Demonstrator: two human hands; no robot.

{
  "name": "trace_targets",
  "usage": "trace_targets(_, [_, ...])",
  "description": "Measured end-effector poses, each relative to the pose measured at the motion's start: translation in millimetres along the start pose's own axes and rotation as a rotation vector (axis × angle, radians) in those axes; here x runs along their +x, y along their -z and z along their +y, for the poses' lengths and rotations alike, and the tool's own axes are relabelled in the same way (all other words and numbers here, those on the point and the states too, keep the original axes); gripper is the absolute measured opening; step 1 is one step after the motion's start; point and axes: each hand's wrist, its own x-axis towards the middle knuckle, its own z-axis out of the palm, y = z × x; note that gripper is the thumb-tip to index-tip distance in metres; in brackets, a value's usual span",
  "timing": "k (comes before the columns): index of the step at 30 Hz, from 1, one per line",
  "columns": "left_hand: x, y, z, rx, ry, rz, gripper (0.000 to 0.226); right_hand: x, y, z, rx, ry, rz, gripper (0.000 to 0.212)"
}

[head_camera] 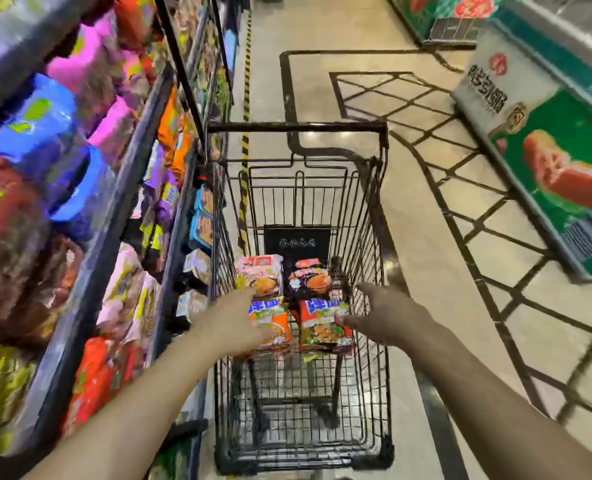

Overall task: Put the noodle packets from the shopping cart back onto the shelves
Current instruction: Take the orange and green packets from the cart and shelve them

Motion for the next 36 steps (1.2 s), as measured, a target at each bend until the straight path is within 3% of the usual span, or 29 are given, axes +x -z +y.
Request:
trace_targets(6, [85, -62, -34, -0.054, 0.039, -0.145, 0.095, 70, -63, 11, 0.093, -0.107, -0.064, 0.076])
trace_targets(15, [189, -153, -72, -0.213, 0.223, -0.186, 0.101, 179, -146, 30, 0.266, -0.181, -0.145, 0.076])
trace_targets(21, [240, -215, -88, -0.279, 0.380, -0.122, 0.085, 248, -200, 50, 0.438, -0.289, -0.107, 0.059])
trace_targets(24, [258, -243, -105, -0.334, 0.404, -0.136, 0.067, 272, -226, 64, 0.489, -0.345, -0.100, 0.070])
trace_targets(29, [264, -251, -107, -0.426, 0.431, -0.077, 0.093, 294, -255, 79, 0.505, -0.365, -0.124, 0.069])
trace_targets(36, [260, -245, -102, -0.495, 0.468, -0.019, 0.082, 302, -270, 86, 0.599, -0.321, -0.133, 0.045])
